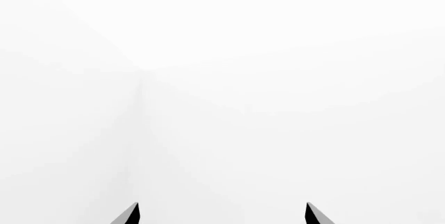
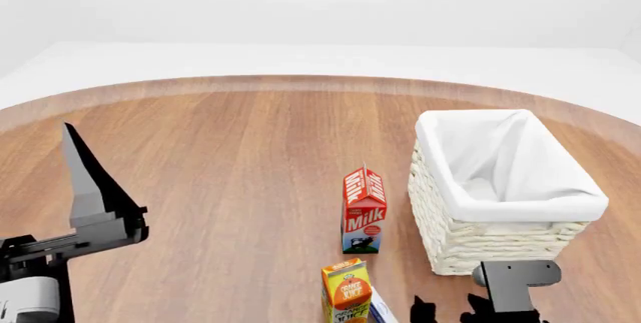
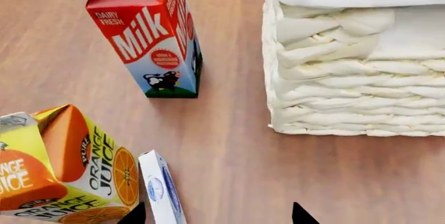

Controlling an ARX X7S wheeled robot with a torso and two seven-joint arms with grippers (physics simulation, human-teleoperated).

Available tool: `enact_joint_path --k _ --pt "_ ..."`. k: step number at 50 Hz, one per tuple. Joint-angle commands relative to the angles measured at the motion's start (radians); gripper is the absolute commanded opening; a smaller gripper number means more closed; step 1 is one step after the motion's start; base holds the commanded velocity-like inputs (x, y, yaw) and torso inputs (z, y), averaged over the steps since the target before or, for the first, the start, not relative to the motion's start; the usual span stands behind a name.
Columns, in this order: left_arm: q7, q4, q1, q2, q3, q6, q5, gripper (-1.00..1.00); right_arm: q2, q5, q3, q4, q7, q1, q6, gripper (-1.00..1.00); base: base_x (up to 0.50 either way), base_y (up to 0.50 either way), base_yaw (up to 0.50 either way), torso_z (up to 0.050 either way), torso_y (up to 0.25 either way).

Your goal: Pick up the cream cheese box and the butter, and put them in the basket.

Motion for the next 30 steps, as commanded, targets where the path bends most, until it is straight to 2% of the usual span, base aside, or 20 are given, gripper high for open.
enact_joint_path --k 1,30 --pt "0.019 -0.014 0.004 0.016 -0.021 0.020 0.017 1.00 -0.018 -0.072 -0.045 0.014 -0.054 -0.008 -0.012 1.00 0.00 0.00 0.00 0.000 0.000" --pt "0.009 -0.024 0.004 0.008 -0.012 0.027 0.013 1.00 0.011 -0.146 -0.202 0.007 -0.142 0.064 -0.026 1.00 0.00 0.00 0.00 0.000 0.000"
